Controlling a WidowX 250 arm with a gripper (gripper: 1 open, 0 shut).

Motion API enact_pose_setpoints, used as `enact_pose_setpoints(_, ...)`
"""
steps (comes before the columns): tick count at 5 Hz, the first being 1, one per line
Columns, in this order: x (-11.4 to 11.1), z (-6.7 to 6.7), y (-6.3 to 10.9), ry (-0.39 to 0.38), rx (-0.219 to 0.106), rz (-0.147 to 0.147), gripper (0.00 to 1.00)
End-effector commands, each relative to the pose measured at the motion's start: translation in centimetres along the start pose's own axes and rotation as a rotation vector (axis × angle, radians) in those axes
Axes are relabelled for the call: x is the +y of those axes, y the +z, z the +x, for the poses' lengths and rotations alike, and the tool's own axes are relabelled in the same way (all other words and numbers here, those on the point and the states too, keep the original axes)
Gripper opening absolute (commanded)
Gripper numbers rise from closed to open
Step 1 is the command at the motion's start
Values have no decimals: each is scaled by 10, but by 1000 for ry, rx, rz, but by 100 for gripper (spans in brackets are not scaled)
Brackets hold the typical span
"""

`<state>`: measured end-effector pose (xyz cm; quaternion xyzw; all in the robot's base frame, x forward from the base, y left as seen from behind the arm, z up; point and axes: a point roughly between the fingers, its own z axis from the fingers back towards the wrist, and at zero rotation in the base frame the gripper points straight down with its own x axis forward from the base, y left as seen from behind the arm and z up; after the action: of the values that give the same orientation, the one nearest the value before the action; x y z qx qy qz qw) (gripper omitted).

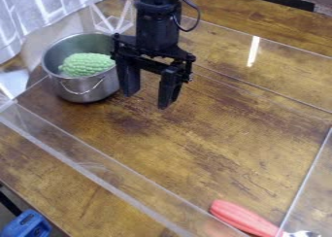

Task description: Remove the green object from the silver pot and put it on the table

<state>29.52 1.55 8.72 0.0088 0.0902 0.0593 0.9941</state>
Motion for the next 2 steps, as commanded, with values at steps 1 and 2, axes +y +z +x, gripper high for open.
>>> enact_pose_setpoints(1,14,-5,0,28,21,8,100)
enact_pose_setpoints(2,23,-1,-6,21,39,18,100)
